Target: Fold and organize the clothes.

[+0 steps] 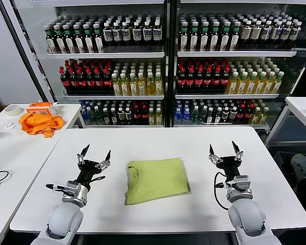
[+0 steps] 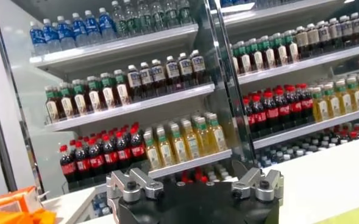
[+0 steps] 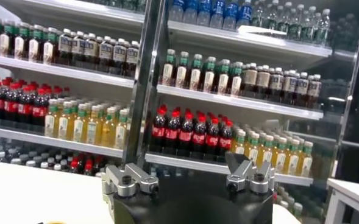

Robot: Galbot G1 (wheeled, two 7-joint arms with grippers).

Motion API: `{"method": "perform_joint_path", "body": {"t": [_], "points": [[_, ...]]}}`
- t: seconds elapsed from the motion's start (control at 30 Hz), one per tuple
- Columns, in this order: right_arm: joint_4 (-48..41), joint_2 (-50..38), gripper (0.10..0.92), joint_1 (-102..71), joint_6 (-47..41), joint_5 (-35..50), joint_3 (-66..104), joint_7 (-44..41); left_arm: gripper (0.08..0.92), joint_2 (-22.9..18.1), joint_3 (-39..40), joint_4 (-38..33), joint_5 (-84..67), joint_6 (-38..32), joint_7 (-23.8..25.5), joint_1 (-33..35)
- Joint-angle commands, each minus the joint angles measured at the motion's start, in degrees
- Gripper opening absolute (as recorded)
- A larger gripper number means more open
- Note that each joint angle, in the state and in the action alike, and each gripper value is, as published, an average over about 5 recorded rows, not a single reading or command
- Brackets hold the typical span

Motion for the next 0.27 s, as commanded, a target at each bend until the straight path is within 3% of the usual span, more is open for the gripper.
{"method": "perform_joint_path", "body": {"t": [0.03, 0.27], "points": [[-0.42, 0.5, 0.823, -0.25, 1.25, -2.45, -0.79, -0.01, 0.823, -0.14, -0.27, 2.18, 1.57, -3.17, 1.59, -0.34], [-1.23, 0.97, 0.823, -0.02, 1.66, -2.86, -0.89, 0.01, 0.823, -0.14, -0.67, 2.93, -0.21, -2.89, 2.67, -0.96]]}}
